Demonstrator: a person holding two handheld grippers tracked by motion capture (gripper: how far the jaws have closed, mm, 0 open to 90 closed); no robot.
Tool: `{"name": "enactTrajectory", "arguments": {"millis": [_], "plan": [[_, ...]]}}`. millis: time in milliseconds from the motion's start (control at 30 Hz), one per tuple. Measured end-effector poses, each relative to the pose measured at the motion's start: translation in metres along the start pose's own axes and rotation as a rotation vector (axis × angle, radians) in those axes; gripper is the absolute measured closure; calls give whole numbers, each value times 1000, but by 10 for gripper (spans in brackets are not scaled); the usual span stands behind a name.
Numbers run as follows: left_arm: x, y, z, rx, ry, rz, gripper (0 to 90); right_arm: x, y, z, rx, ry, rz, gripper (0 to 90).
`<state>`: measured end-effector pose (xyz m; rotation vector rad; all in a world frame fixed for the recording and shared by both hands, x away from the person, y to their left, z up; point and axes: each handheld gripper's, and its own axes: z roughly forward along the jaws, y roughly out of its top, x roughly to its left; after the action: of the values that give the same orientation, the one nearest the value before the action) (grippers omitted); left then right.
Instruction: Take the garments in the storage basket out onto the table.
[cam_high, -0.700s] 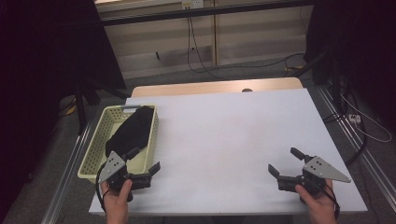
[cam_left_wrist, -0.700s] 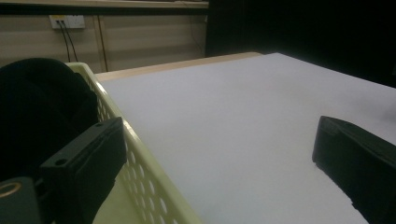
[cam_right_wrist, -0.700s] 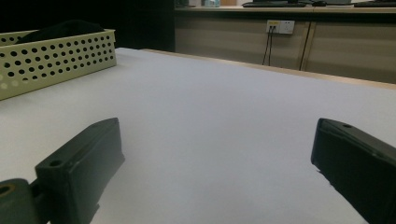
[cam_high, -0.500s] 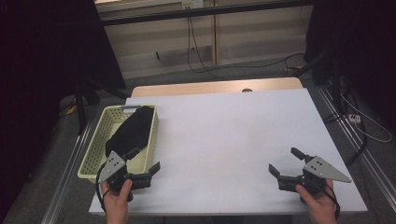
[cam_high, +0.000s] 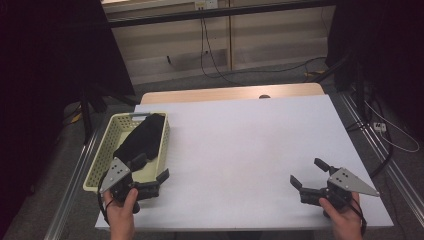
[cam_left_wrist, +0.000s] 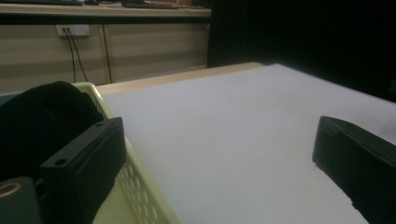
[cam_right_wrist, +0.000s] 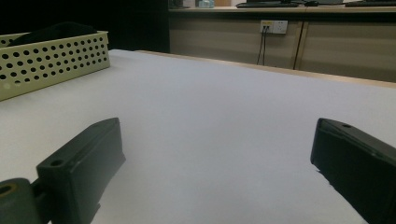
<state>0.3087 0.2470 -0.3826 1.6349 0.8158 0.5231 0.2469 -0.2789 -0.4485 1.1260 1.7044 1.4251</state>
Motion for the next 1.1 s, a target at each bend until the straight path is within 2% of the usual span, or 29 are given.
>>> {"name": "enactTrajectory", "arguments": {"millis": [33,200,300,333,400,433,500,600,667,767,833,867,967,1100], "plan": [[1,3,-1,-5,2,-10,32,0,0,-1,-2,-3,0,16],[9,28,-5,4,29,15,31,0,1,-1,-9,0,2,16],[17,41,-6,-4,47,14,28,-1,0,-1,-8,2,1,16],[23,48,-4,11,66,26,27,-1,0,-1,-7,1,1,16],[28,50,-2,18,70,30,28,-1,1,-1,-8,0,1,15],[32,52,-1,15,70,8,28,-1,1,-2,-7,0,2,16],[42,55,3,24,83,6,28,-1,1,-2,-7,0,1,16],[56,57,9,50,112,19,28,-1,1,-2,-9,-2,5,16],[67,58,14,55,107,-8,28,-1,1,-2,-8,-3,6,16],[81,55,21,84,137,-7,28,-2,0,-2,-6,-3,4,16],[90,52,26,92,139,-32,29,-2,0,-2,-7,-4,3,16],[97,49,30,103,138,-57,29,-2,0,-2,-6,-5,3,16],[101,47,35,123,139,-51,29,-2,0,-2,-6,-4,5,16],[105,42,42,132,132,-65,31,-3,0,-3,-5,-7,5,16]]}}
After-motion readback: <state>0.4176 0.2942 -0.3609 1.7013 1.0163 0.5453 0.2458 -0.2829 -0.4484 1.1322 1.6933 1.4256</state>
